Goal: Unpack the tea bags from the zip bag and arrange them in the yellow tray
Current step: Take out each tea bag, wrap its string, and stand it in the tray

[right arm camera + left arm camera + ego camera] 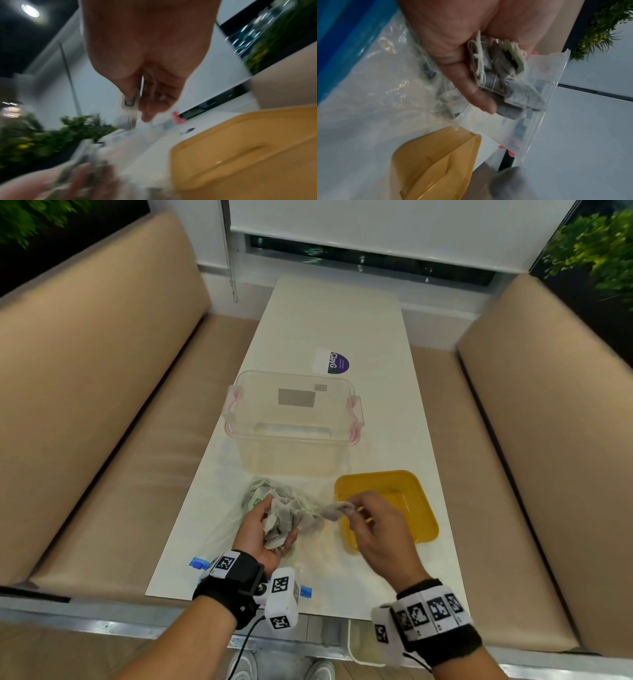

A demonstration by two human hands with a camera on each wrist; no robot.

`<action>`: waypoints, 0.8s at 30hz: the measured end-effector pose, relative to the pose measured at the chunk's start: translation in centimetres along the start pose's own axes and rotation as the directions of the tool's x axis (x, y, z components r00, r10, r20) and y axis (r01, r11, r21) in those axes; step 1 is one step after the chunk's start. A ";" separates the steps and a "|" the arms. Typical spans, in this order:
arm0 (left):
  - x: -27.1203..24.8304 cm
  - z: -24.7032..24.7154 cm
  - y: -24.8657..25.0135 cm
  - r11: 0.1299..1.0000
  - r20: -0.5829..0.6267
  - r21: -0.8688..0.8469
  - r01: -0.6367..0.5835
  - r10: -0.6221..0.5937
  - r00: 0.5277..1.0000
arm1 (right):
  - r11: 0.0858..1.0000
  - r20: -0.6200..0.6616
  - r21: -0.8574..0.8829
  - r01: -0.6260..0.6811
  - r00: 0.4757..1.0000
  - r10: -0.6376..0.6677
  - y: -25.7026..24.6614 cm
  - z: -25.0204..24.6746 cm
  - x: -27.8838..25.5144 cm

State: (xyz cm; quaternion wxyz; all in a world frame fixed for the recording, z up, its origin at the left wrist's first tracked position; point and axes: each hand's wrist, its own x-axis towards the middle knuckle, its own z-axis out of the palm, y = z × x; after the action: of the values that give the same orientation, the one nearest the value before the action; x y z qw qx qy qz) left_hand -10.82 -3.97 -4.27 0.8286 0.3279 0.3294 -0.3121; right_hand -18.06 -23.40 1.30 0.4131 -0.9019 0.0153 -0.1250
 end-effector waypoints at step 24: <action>-1.8 -0.8 -0.5 0.997 -0.007 -0.021 -0.070 0.070 0.998 | 0.863 0.112 -0.186 -0.470 0.863 0.493 5.0 -0.2 -3.7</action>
State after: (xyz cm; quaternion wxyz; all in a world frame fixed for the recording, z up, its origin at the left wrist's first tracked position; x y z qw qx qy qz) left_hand -12.52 -3.11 -3.53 0.8413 0.3315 0.3236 -0.2784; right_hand -21.35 -26.38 -3.12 0.3610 -0.9052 0.2177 0.0548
